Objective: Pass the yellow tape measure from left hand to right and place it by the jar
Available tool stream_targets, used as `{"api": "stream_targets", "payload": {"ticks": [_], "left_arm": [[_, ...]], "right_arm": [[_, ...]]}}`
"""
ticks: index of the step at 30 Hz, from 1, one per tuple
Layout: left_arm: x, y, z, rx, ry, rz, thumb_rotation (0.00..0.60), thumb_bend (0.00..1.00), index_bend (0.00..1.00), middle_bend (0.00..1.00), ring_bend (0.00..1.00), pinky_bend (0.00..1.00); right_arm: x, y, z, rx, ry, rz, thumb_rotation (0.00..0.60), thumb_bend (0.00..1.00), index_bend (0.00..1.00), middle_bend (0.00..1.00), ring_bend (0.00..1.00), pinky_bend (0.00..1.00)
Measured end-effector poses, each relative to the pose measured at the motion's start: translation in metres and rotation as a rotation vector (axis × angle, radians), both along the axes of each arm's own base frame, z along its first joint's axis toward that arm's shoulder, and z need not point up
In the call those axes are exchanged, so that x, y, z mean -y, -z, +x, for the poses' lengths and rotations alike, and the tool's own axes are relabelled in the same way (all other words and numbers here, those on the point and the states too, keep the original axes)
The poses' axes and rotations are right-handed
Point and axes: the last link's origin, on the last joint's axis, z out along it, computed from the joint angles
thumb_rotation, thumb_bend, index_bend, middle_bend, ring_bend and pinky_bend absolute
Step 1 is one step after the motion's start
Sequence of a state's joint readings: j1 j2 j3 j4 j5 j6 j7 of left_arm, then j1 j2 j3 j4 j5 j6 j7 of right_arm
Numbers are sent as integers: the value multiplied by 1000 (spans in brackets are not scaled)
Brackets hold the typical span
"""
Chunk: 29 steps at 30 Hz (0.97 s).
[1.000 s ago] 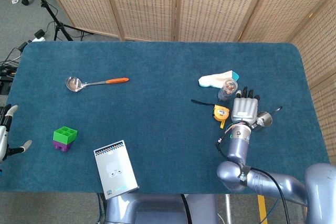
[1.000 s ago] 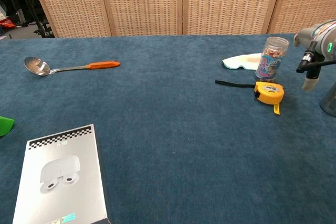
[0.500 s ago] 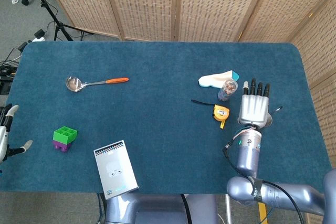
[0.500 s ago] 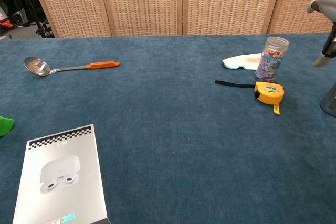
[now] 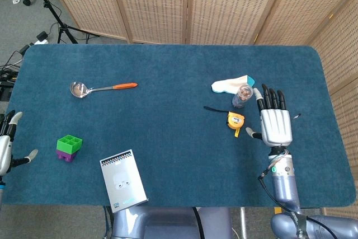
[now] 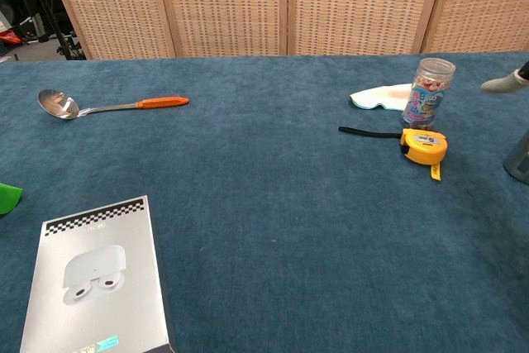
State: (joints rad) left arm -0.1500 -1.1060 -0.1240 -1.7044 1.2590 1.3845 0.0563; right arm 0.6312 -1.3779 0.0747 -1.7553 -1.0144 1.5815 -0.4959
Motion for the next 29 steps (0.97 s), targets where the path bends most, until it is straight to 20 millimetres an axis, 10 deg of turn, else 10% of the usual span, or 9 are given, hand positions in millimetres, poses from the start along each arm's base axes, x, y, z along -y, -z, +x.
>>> {"api": "stream_targets", "payload": {"ticks": [11, 29], "left_arm": [[4, 9, 5, -14, 28, -16, 600, 110, 52, 0, 0, 0], [15, 18, 8, -46, 61, -10, 600, 111, 52, 0, 0, 0]], "right_arm": [[-61, -9, -84, -8, -54, 106, 600, 0, 0, 0, 0, 0], [-94, -22, -118, 80, -16, 118, 600, 0, 0, 0, 0, 0]]}}
